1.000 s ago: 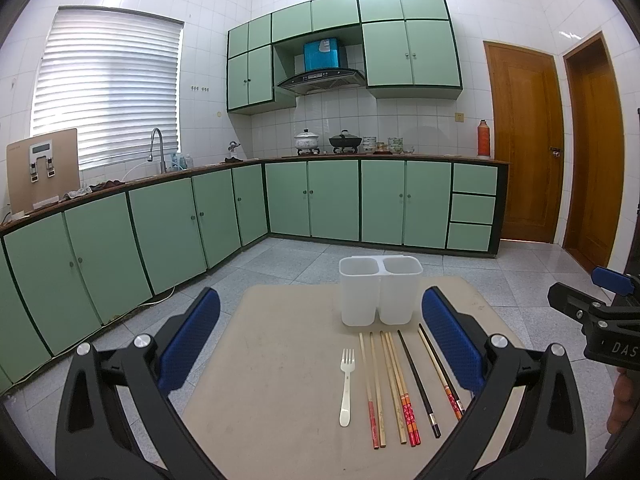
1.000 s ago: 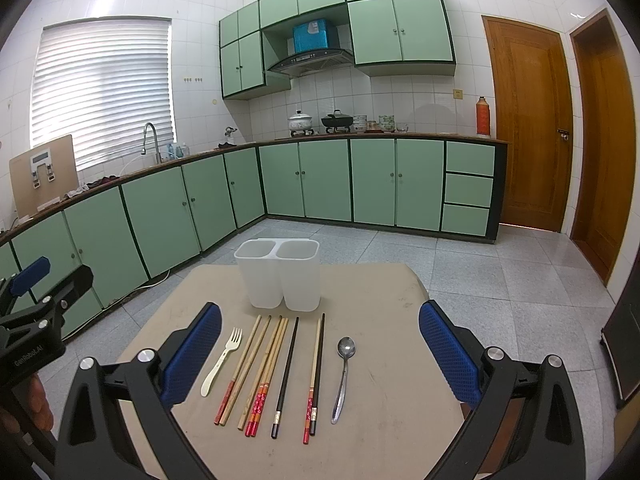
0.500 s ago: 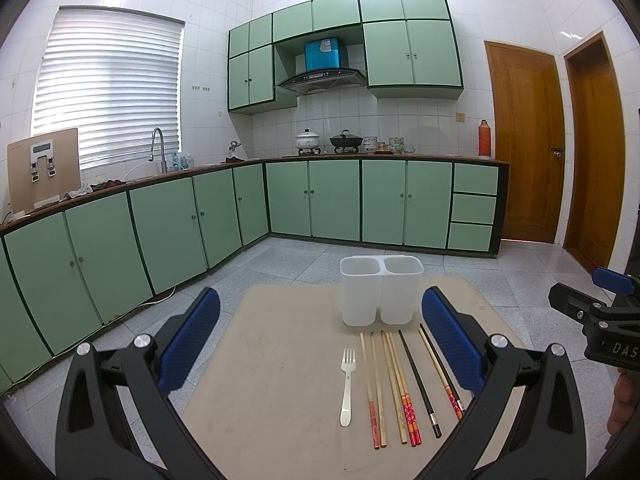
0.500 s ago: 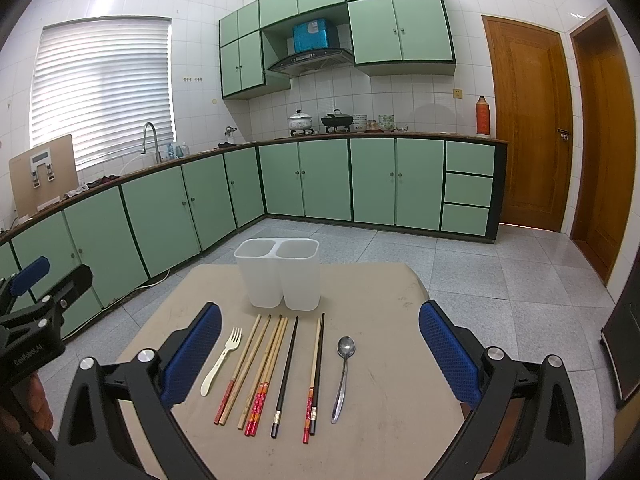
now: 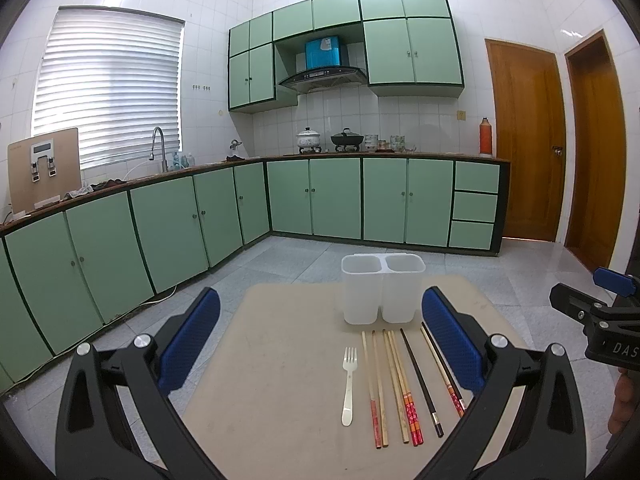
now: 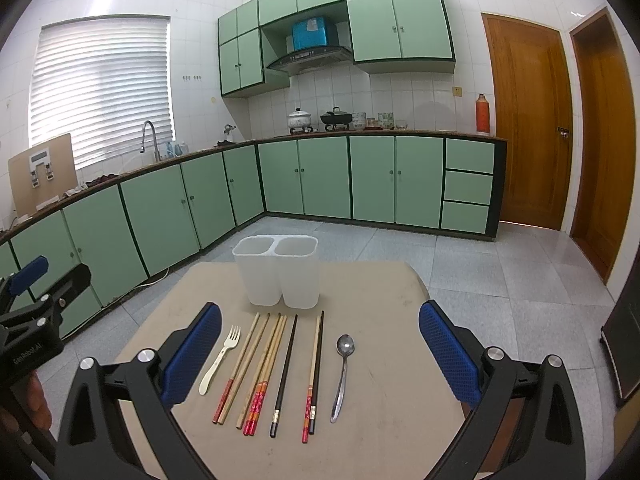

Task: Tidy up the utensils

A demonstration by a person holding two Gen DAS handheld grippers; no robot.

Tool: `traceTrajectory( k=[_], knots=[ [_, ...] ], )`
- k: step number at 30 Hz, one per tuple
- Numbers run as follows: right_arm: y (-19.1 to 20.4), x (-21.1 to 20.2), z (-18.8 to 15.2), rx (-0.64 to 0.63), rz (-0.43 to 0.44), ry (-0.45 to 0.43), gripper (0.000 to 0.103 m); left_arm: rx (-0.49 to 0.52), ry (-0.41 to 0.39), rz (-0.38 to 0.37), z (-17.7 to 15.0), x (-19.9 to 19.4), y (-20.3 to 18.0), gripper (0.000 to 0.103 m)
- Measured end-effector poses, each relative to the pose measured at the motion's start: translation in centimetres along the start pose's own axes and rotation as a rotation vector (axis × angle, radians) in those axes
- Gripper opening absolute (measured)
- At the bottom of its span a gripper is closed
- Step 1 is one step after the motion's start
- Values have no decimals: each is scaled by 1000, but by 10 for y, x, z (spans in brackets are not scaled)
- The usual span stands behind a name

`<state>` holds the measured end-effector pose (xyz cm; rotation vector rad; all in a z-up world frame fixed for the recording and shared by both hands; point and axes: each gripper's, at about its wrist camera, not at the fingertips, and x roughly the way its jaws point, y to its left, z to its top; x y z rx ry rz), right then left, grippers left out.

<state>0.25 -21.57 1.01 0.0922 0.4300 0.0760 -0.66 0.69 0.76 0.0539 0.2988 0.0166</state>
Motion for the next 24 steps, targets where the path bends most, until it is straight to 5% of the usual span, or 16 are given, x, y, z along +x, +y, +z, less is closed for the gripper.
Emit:
traceTrajectory(
  k=[14, 24],
  knots=[
    [-5, 30, -11, -31, -25, 68, 97, 8, 80, 28, -4, 35, 12, 98],
    [-21, 100, -13, -49, -1, 254, 87, 3, 245, 48, -19, 110, 28, 98]
  ],
)
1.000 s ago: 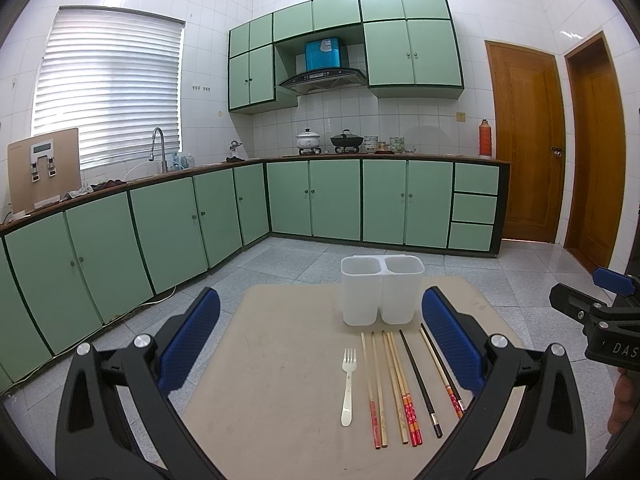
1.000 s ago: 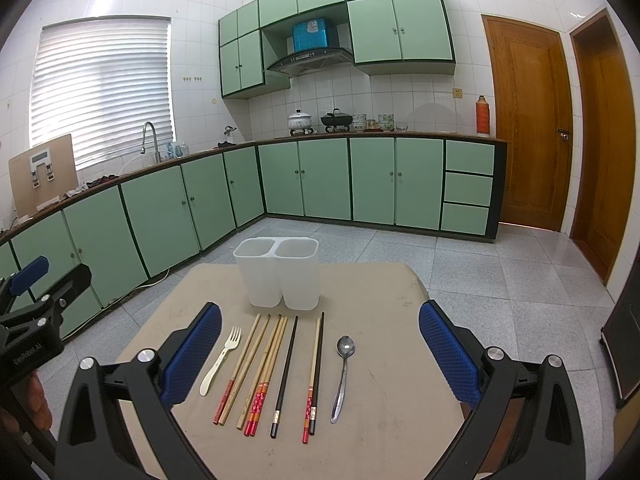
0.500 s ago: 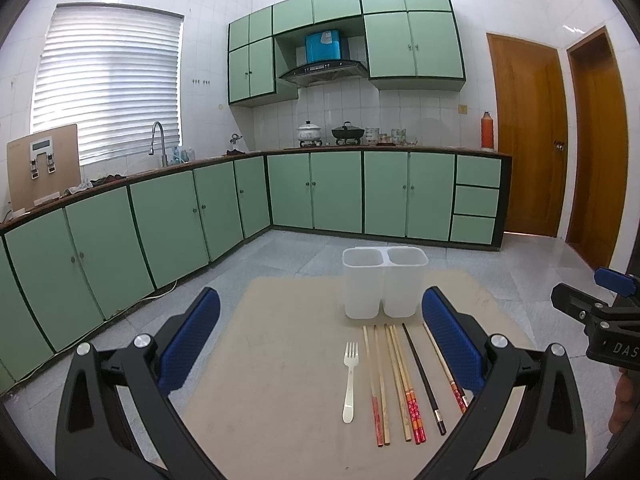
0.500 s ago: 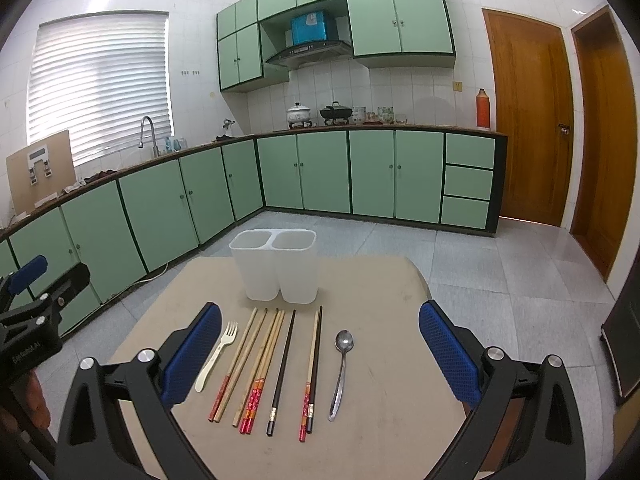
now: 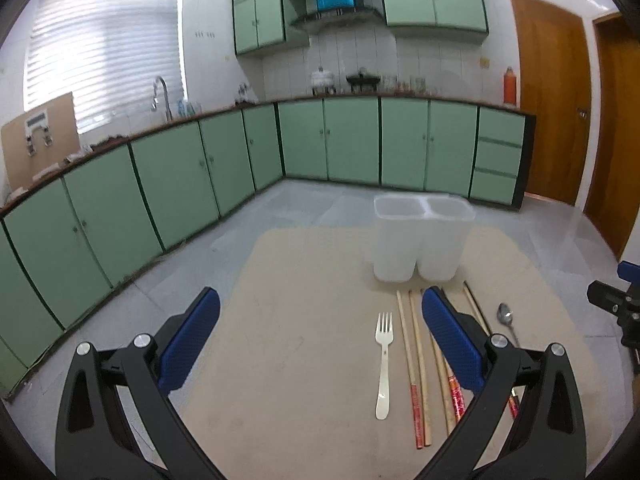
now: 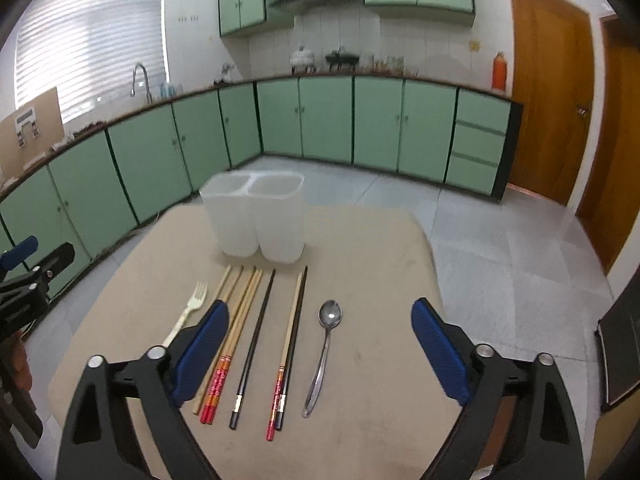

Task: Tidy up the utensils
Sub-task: 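Lower the left tool and grasp the white fork while the right tool grasps the metal spoon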

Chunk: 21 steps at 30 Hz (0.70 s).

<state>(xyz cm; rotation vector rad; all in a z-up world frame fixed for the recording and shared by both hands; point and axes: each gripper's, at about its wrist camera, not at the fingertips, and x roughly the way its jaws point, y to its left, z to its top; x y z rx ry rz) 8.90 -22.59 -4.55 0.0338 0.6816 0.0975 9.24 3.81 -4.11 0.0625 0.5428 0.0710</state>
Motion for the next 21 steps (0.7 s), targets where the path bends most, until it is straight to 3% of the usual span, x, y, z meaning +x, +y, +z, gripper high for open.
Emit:
traceTrajectory(
  k=[10, 16, 19, 21],
  knots=[
    [-17, 100, 6, 0, 42, 248, 66, 34, 222, -35, -13, 110, -23, 98],
    [-23, 139, 3, 20, 59, 327, 61, 64, 286, -46, -24, 144, -36, 97],
    [-23, 155, 1, 23, 63, 353, 59, 66, 314, -53, -28, 159, -41, 93],
    [-22, 165, -1, 18, 55, 372, 58, 61, 339, -63, -31, 166, -43, 84]
  ],
)
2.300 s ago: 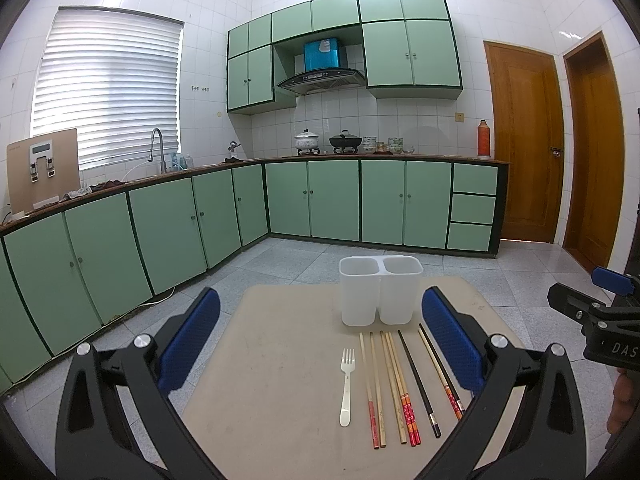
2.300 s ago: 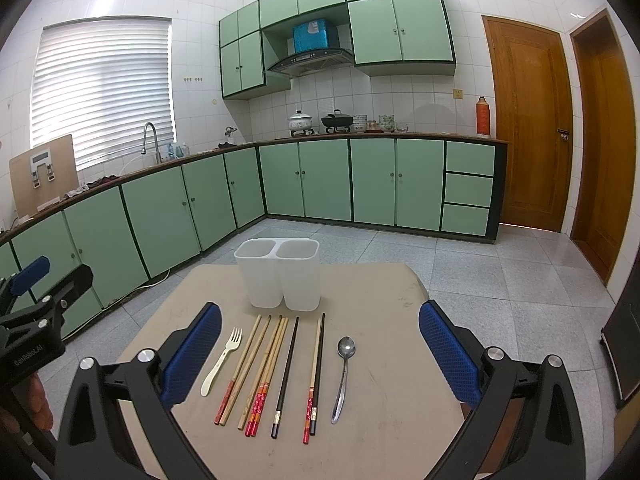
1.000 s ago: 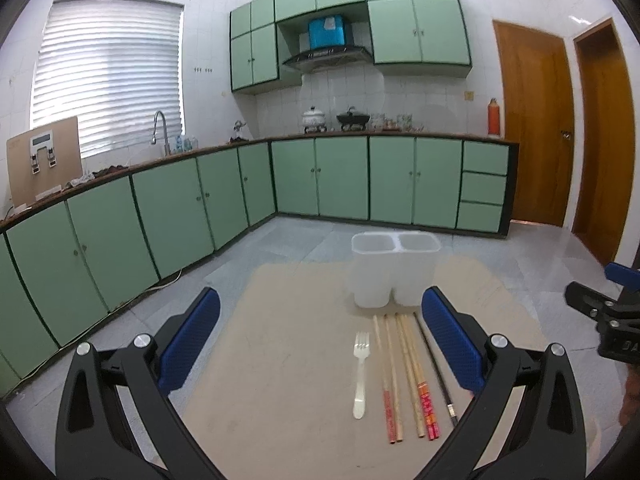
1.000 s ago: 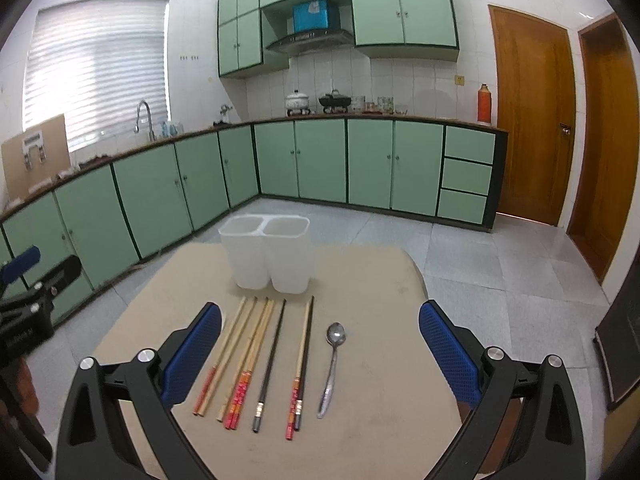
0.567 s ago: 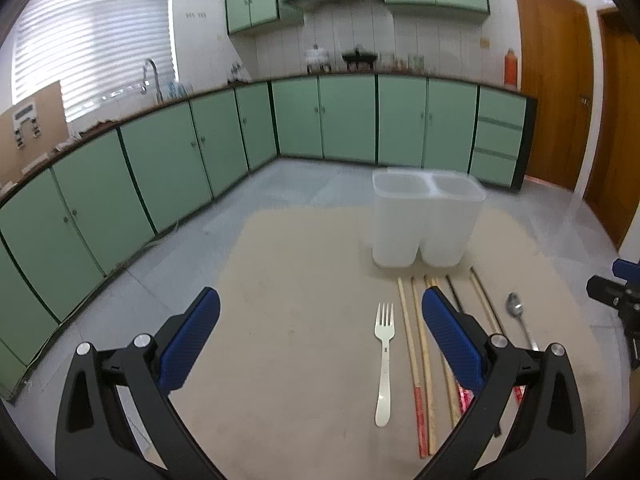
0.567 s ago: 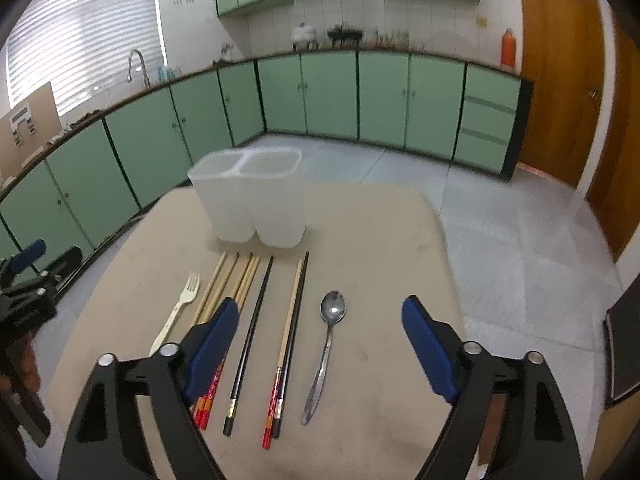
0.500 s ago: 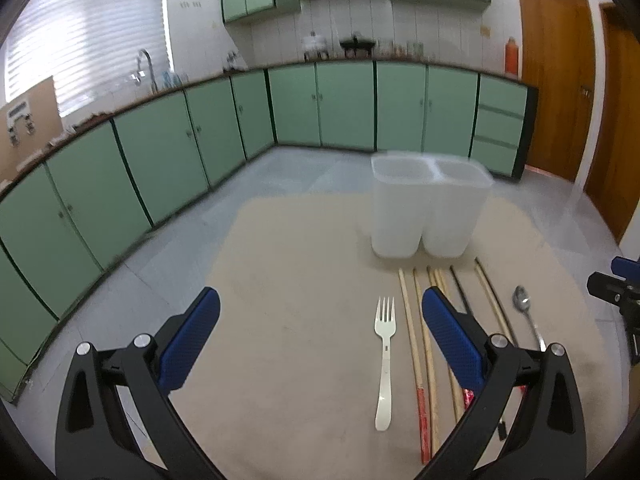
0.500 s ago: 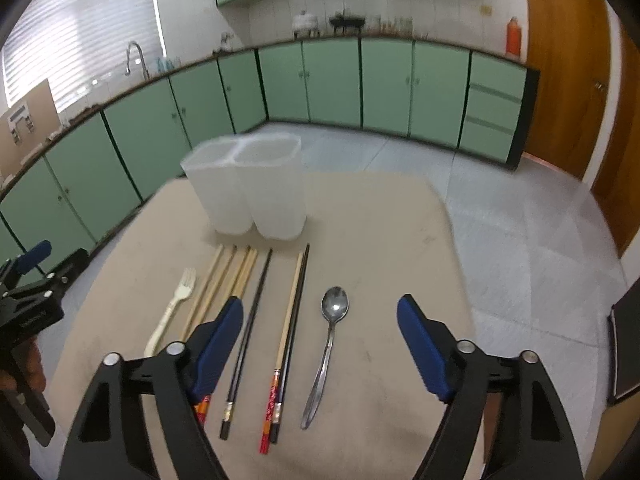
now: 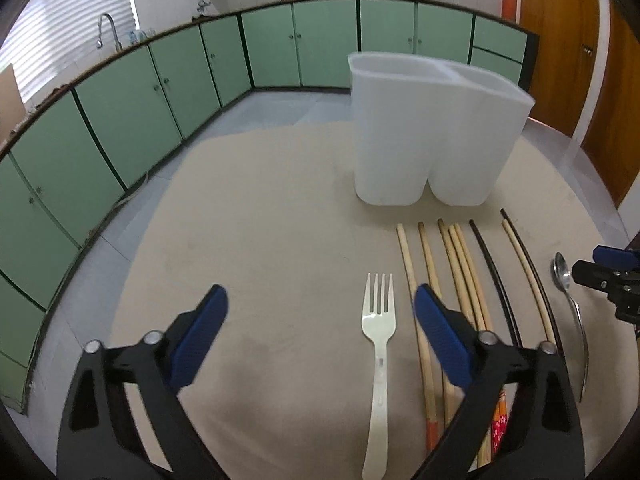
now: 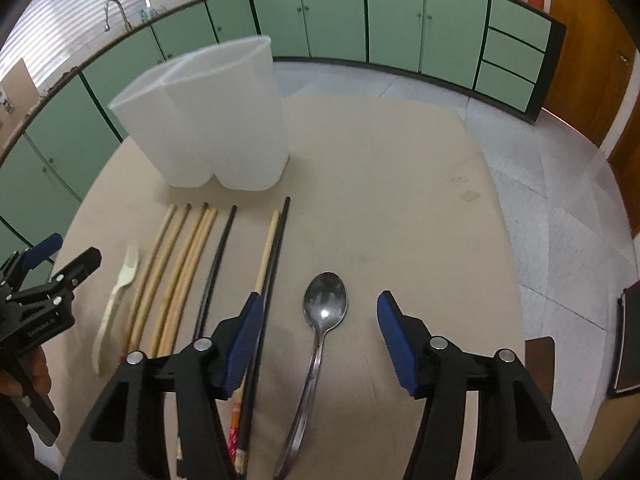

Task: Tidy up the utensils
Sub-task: 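Lower the left tool and grasp the white fork while the right tool grasps the metal spoon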

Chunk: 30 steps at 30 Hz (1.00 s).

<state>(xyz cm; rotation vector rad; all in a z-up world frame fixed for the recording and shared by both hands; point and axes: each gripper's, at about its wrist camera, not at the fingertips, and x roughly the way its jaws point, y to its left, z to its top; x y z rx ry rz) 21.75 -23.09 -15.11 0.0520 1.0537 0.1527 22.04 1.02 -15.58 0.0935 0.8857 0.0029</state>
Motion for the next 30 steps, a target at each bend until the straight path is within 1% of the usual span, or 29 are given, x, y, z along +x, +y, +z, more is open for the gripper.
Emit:
traceTrajectory(
  k=[2, 8, 10, 13, 16, 18, 20, 22, 23, 24, 25, 27, 28, 29, 30],
  knots=[
    [-1, 6, 1, 0, -4, 13, 57, -6, 23, -14, 1, 8, -1, 82],
    [-5, 13, 5, 10, 5, 31, 53, -1, 41, -29, 1, 20, -5, 82],
    [-6, 16, 6, 16, 12, 38, 49, 2, 51, -31, 1, 25, -6, 82],
    [-6, 20, 8, 24, 21, 47, 46, 8, 65, -32, 4, 32, -7, 81],
    [-6, 26, 7, 41, 38, 62, 42, 4, 88, -47, 6, 43, -8, 76],
    [-7, 28, 8, 41, 36, 61, 42, -2, 107, -60, 6, 48, -7, 70],
    [-7, 29, 10, 41, 35, 59, 41, -16, 128, -83, 6, 53, -6, 68],
    [-7, 31, 10, 43, 34, 59, 39, -21, 125, -88, 7, 55, -7, 66],
    [-7, 31, 11, 45, 32, 58, 37, -21, 125, -92, 7, 55, -6, 63],
    [-6, 32, 11, 44, 28, 59, 31, -21, 124, -98, 8, 54, -7, 57],
    [-6, 32, 11, 43, 22, 58, 28, -21, 123, -102, 9, 55, -5, 53],
    [-4, 31, 9, 47, 25, 57, 28, -19, 120, -118, 10, 53, -5, 37],
    [-3, 31, 9, 48, 26, 56, 28, -17, 120, -125, 11, 54, -2, 33],
    [-3, 30, 8, 50, 27, 54, 28, -17, 119, -128, 10, 53, -3, 25],
    [-3, 29, 8, 50, 27, 50, 28, -22, 117, -137, 10, 50, -5, 20]
  ],
)
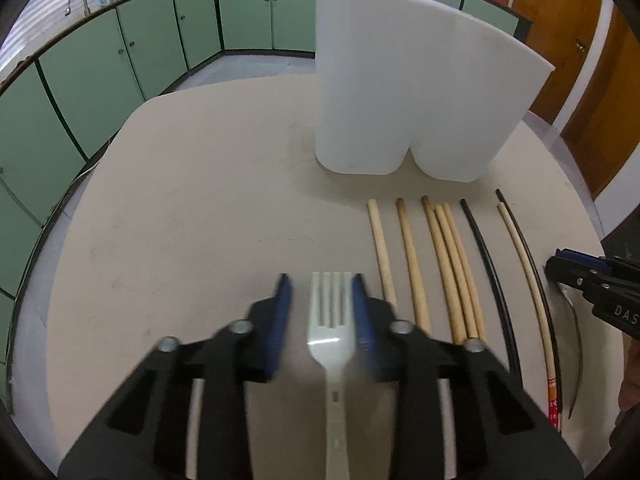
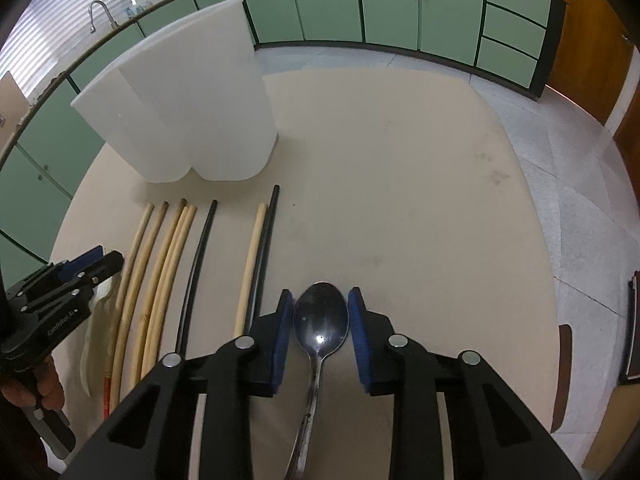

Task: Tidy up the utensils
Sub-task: 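Lower the left tool and grasp the white fork while the right tool grasps the metal spoon, then lift the fork with the left tool while the right tool carries the spoon over the holder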

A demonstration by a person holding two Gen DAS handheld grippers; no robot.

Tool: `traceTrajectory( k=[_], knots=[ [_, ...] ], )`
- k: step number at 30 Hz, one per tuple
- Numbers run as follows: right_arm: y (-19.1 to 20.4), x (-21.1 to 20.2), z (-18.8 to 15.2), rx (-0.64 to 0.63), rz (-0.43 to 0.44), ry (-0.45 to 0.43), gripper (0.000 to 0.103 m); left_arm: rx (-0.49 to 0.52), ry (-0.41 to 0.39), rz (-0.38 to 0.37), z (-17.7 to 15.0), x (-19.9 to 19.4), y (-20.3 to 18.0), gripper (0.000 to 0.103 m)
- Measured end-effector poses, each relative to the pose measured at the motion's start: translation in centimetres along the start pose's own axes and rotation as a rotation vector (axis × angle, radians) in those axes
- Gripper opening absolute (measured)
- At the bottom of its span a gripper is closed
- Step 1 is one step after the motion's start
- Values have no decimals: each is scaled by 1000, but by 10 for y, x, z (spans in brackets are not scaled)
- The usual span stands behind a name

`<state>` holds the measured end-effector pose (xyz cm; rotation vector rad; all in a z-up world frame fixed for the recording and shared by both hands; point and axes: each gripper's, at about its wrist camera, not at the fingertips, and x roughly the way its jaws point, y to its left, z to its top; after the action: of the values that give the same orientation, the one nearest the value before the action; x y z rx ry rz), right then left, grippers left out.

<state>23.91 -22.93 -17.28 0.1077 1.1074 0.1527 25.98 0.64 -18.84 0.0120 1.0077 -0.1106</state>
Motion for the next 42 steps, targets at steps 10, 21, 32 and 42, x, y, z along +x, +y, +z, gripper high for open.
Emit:
traceTrajectory(
  k=[10, 21, 32, 42],
  knots=[
    [3, -27, -16, -33, 37, -131, 28, -15, -143, -64, -21, -30, -11, 19],
    [15, -75, -7, -106, 59, -304, 28, -11, -321, -67, -13, -71, -12, 19],
    [15, -106, 7, -109, 117, -424, 28, 1, -425, -71, -8, -98, -10, 19],
    [15, -147, 42, -131, 164, -556, 28, -5, -575, -103, 24, -143, -12, 19]
  ],
)
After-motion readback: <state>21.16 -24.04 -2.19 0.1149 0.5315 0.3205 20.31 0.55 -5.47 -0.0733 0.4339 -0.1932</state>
